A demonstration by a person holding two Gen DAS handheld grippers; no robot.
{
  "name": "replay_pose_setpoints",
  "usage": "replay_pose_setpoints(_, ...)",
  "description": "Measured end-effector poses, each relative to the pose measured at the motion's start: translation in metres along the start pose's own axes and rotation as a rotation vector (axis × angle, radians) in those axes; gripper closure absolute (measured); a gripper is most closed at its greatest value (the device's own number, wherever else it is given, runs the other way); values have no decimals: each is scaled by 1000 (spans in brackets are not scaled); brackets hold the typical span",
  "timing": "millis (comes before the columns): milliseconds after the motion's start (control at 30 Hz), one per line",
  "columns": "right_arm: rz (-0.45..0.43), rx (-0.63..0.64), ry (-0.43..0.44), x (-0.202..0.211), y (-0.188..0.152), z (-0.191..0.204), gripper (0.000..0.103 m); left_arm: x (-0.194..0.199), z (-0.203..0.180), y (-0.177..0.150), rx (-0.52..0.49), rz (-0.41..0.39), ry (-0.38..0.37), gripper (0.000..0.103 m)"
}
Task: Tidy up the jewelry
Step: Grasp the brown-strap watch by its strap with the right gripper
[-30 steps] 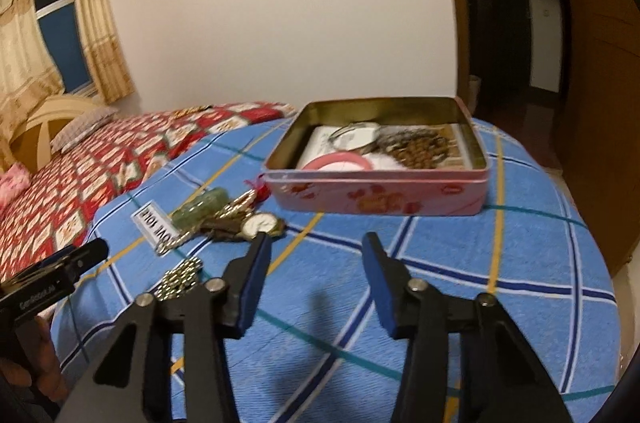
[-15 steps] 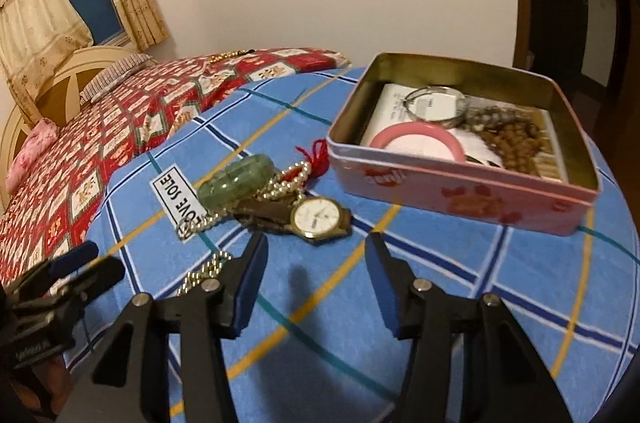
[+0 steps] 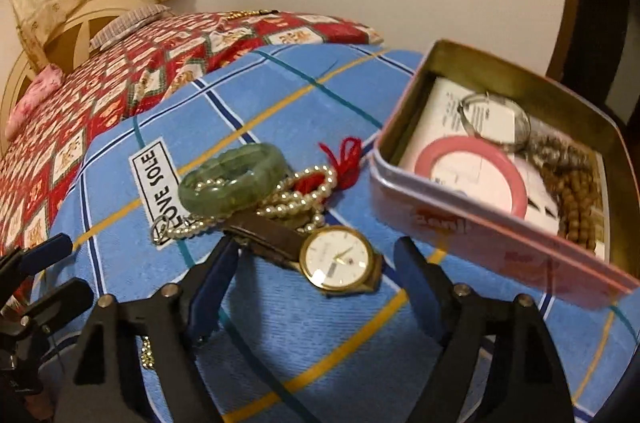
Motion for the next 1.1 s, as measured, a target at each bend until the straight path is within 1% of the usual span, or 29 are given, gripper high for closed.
replay_pose_setpoints(100, 3, 31, -32, 3, -2, 0, 39, 0, 1, 0, -1, 1, 5, 24)
replay_pose_setpoints(133, 4, 38, -41, 4, -3, 0, 50, 0, 1, 0, -2, 2, 6, 24)
replay_pose_setpoints(167, 3, 43, -52, 6, -4, -1, 55, 0, 1, 0, -2, 2, 7, 24)
replay_pose_setpoints(233, -2, 26, -43, 13, -10, -3, 59, 1, 0, 0, -8, 1, 7, 24)
replay_pose_setpoints(400, -29, -95, 3, 32, -23, -10, 60, 0, -6, 0, -37, 4, -1, 24)
replay_pose_setpoints(500, -74, -174, 13, 51, -29, -21, 61, 1, -13, 0, -63, -3, -19, 24)
replay_pose_setpoints(533, -102, -199, 10, 60, -30, -27, 62, 1, -17, 0, -80, -2, -26, 24)
replay_pose_setpoints(567, -120, -215, 7, 65, -30, -28, 65, 1, -19, 0, -91, 0, -31, 24)
replay_pose_setpoints(600, -141, -233, 6, 72, -31, -32, 73, 0, -22, 0, -102, 3, -38, 24)
replay_pose_setpoints(633, -161, -252, 11, 77, -31, -34, 84, -1, -26, -1, -115, 8, -46, 24)
replay_pose_setpoints(733, -195, -255, -42, 84, -32, -40, 87, -4, -35, -2, -128, 21, -61, 24)
replay_pose_setpoints(900, -189, -286, -25, 87, -35, -45, 87, -6, -42, -5, -129, 35, -75, 24)
replay_pose_setpoints(1000, -176, -302, 0, 90, -38, -47, 82, -7, -46, -6, -142, 38, -78, 24)
replay_pose_setpoints(1033, -162, -312, 9, 90, -39, -48, 68, -8, -46, -6, -141, 42, -82, 24)
replay_pose_setpoints(1067, -155, -316, 17, 89, -40, -48, 57, -9, -46, -7, -137, 47, -87, 24)
replay_pose_setpoints(1100, -152, -318, 23, 89, -40, -49, 30, -10, -46, -7, -132, 52, -92, 24)
Point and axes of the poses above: each gripper's, at about its wrist camera, not at the fingertips, and x roughly against the way its jaws point, z to its left, y to its top, the point moved 8 cm from there along -x, roughly the way its jaws point, and after that the axes turned 7 degrees about -z, right-handed, at the moved point
